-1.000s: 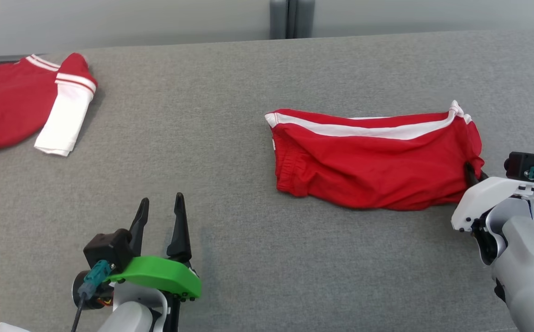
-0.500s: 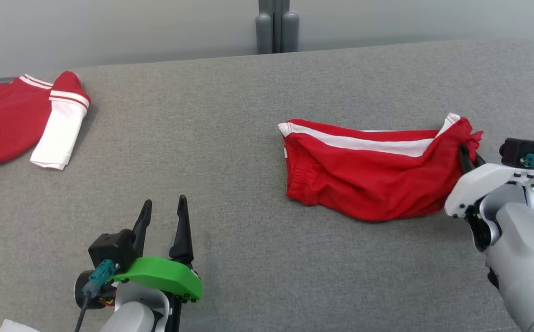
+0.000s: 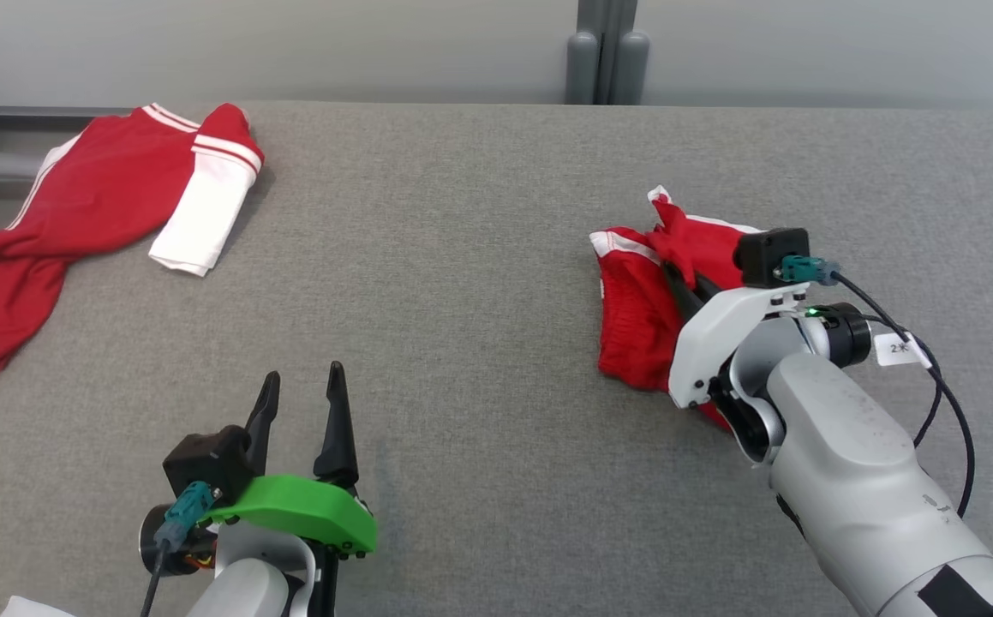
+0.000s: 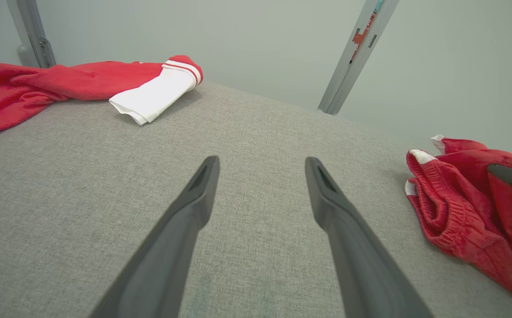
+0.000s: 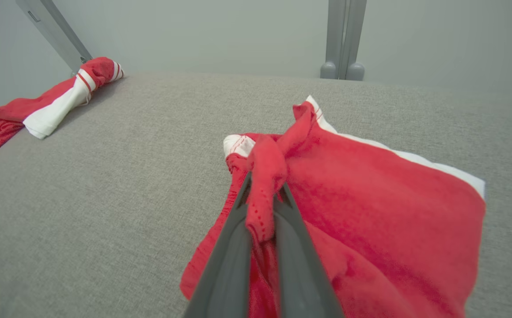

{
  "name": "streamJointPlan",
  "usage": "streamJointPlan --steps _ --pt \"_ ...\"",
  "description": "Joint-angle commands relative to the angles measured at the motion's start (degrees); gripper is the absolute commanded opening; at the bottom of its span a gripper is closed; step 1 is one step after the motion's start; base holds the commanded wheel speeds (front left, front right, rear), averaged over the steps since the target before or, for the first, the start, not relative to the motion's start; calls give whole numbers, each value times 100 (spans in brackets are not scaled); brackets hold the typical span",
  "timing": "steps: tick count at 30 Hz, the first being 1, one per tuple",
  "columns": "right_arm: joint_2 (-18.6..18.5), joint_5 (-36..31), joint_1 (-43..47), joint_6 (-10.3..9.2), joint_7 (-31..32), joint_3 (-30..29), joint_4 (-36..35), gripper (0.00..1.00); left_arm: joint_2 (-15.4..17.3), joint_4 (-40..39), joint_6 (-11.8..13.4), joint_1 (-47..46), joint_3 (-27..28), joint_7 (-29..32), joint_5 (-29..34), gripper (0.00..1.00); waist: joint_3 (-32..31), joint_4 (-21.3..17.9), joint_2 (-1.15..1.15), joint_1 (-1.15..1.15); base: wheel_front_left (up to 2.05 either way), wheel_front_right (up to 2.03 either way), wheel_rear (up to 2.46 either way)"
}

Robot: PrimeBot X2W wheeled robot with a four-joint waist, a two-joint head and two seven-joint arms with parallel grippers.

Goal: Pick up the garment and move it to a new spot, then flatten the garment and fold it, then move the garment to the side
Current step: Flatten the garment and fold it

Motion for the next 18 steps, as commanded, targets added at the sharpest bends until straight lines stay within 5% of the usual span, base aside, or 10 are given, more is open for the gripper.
streamJointPlan --steps 1,13,14,15,18 --pt "12 -81 10 -8 39 77 67 0 2 15 -41 -12 17 -18 63 100 79 204 0 0 0 0 0" --pt "144 -181 40 -8 -64 611 278 0 -132 48 -121 103 262 -23 198 100 135 247 0 0 0 0 0" --pt "148 -197 53 -8 -107 653 275 16 -137 55 -142 107 270 -23 208 100 124 219 0 0 0 0 0" --pt "152 -186 69 -8 -175 676 242 100 -143 64 -155 111 272 -20 218 100 113 190 0 0 0 0 0" --pt "172 -140 138 -8 -312 763 134 100 -164 82 -164 125 280 -17 257 100 77 102 0 0 0 0 0"
